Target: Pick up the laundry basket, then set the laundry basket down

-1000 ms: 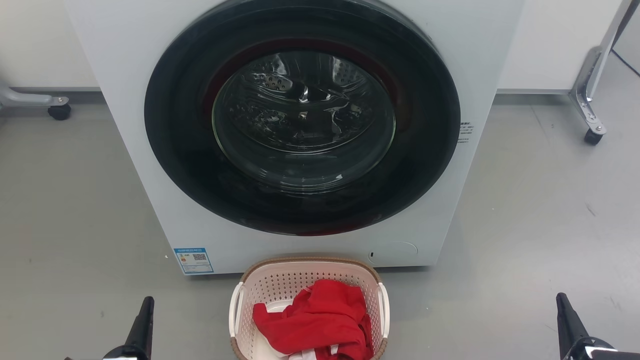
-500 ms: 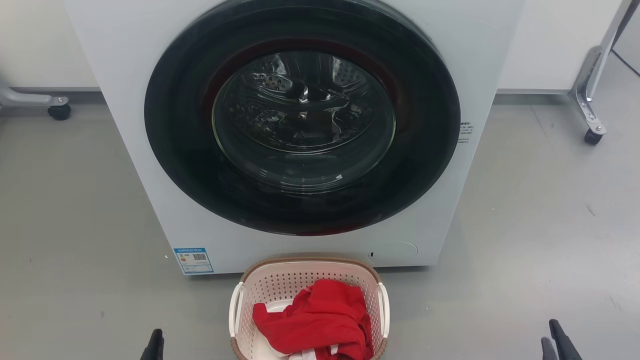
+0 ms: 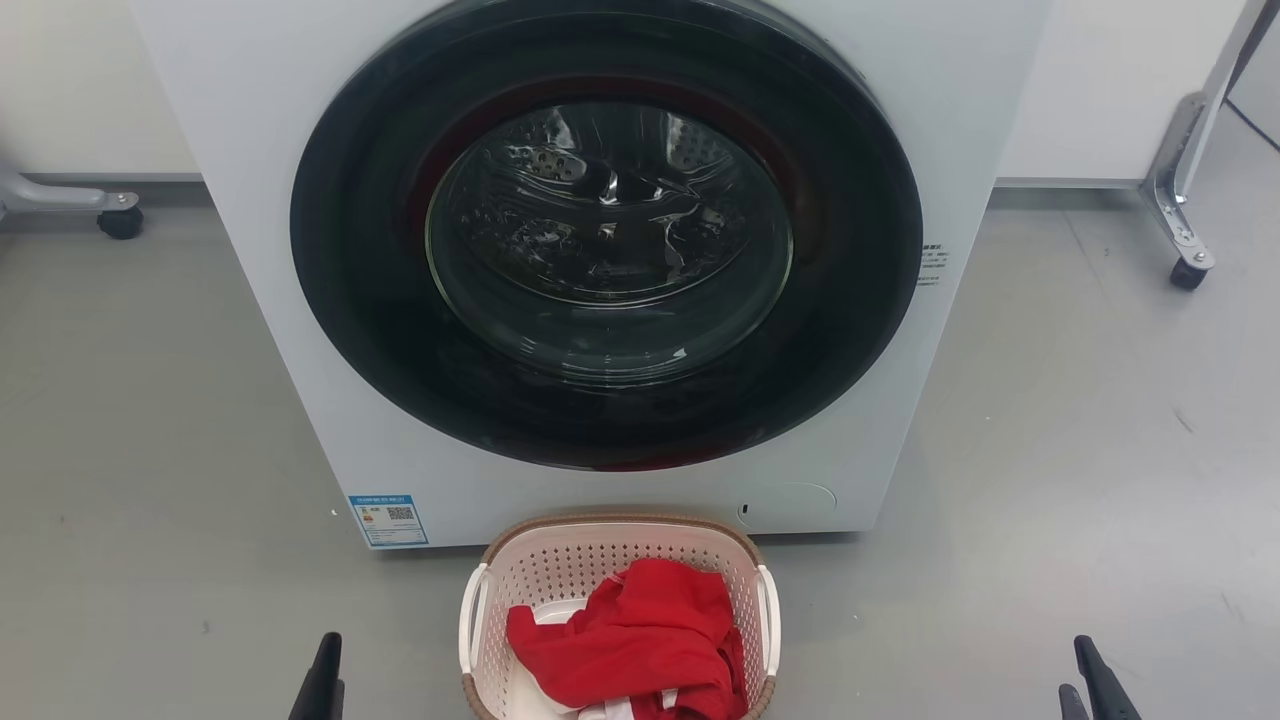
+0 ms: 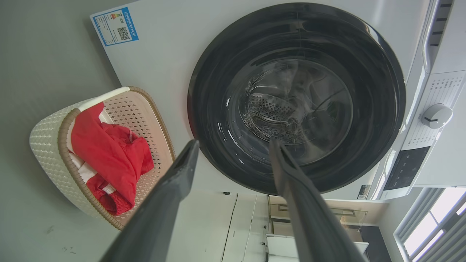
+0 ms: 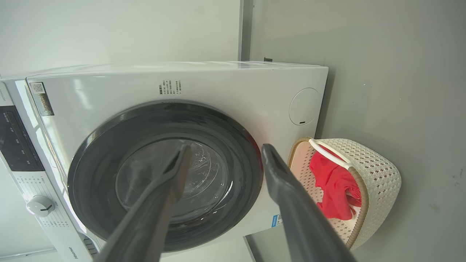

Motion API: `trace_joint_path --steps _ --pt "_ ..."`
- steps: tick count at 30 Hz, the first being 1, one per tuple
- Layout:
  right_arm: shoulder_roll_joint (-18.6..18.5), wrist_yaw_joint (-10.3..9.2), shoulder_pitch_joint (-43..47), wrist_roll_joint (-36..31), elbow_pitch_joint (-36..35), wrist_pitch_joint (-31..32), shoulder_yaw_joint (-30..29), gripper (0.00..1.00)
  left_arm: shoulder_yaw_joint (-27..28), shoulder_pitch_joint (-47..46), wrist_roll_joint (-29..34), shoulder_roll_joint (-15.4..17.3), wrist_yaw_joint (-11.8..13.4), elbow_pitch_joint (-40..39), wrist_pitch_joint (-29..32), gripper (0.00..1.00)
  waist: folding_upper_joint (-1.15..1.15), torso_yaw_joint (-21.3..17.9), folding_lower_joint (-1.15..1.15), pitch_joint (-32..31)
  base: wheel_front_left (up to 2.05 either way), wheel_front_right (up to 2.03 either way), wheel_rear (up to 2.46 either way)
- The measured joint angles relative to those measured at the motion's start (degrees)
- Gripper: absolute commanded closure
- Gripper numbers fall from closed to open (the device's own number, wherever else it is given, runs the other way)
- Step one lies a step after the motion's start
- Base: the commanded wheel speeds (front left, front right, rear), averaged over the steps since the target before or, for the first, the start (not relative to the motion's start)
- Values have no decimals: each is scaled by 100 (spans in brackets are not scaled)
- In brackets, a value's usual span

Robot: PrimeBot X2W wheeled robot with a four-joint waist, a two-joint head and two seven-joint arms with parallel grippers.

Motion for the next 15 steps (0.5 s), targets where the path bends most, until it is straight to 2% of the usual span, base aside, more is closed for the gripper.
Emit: trace_joint_path --steps 9,15 --pt "-5 -199 -21 -542 -34 -205 227 0 -194 -2 655 4 151 -187 -181 0 -1 7 0 9 0 0 0" --pt "-11 -301 -101 -1145 -77 -331 436 0 -366 -6 1218 23 250 -297 -311 0 0 10 0 22 0 0 0"
